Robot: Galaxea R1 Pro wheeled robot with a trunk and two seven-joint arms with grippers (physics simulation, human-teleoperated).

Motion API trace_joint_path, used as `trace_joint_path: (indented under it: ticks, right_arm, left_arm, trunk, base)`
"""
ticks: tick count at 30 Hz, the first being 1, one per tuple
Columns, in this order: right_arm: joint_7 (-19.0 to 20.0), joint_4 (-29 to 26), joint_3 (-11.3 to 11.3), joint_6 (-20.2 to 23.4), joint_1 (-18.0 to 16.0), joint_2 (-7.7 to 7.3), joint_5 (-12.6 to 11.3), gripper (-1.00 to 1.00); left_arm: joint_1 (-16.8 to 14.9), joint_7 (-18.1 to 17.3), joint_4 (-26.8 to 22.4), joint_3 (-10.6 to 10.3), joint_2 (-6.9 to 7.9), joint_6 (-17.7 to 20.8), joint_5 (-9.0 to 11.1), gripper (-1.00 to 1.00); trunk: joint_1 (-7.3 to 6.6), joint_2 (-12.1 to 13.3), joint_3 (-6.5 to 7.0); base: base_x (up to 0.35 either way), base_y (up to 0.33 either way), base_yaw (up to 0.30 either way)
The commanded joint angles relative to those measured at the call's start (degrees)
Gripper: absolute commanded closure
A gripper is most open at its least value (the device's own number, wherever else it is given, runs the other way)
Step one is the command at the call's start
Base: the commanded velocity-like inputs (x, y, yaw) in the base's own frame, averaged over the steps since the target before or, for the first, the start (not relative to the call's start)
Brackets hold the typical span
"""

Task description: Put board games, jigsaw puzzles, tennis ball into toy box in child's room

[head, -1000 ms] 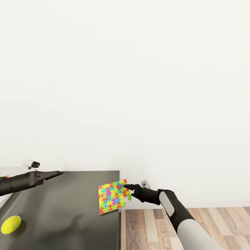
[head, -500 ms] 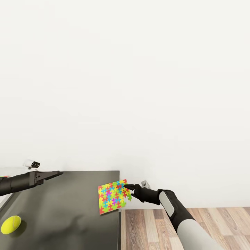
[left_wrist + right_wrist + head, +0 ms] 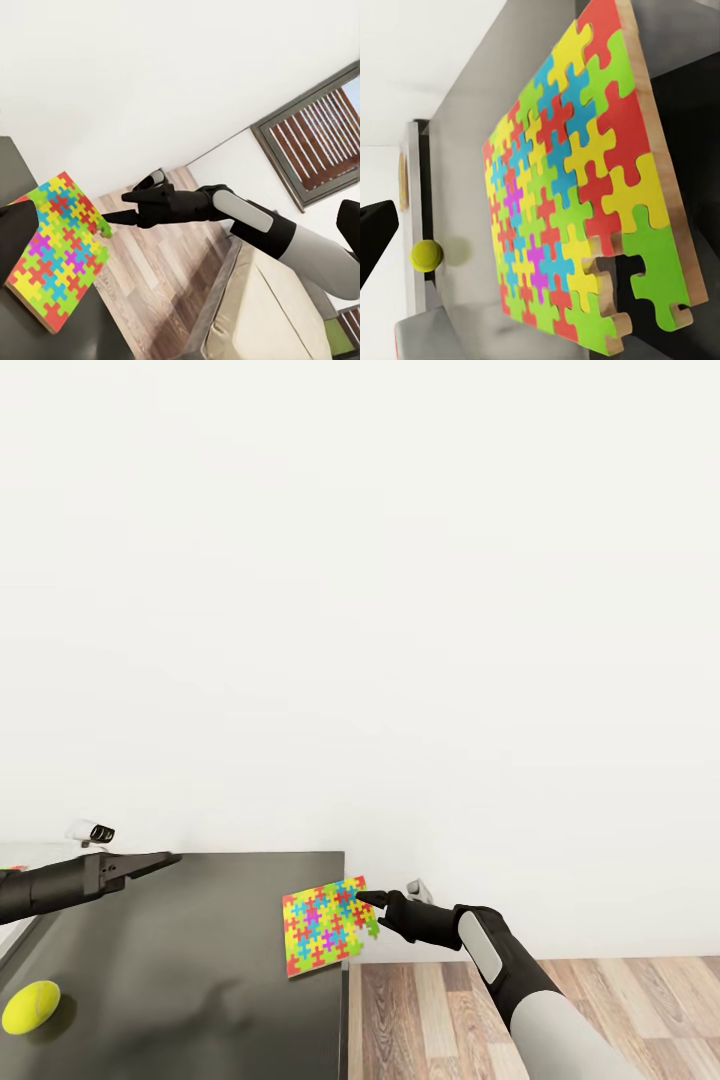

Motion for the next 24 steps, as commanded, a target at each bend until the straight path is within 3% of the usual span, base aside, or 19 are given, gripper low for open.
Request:
trace_joint_path:
  ticks: [1,4,12,20,24]
  right_arm:
    - [0.1,0.0,-0.3,0.4,0.0,0.05,0.0,-1.00]
    - [0.1,0.0,-0.3,0.4,0.0,0.05,0.0,-1.00]
    - [0.1,0.0,-0.3,0.4,0.0,0.05,0.0,-1.00]
    - [0.1,0.0,-0.3,0.4,0.0,0.06,0.0,-1.00]
    - [0.1,0.0,-0.3,0.4,0.0,0.06,0.0,-1.00]
  left_arm:
    - [0.0,-0.2,0.0,0.0,0.02,0.6,0.0,-1.00]
    - [0.0,-0.2,0.0,0.0,0.02,0.6,-0.1,-1.00]
    - [0.0,-0.2,0.0,0.0,0.02,0.6,0.0,-1.00]
    - [0.0,-0.2,0.0,0.0,0.02,0.6,0.0,-1.00]
    - [0.0,-0.2,0.0,0.0,0.02,0.6,0.0,-1.00]
  trunk:
    - [0.23,-0.5,-0.25]
    - [0.89,-1.7,-0.78]
    - [0.89,-1.7,-0.78]
    - [2.64,-4.9,-2.22]
    - [2.64,-4.9,-2.22]
  base:
    - [0.000,0.000,0.000]
    - [0.000,0.000,0.000]
    - [0.000,0.000,0.000]
    - [0.000,0.000,0.000]
    - [0.000,0.000,0.000]
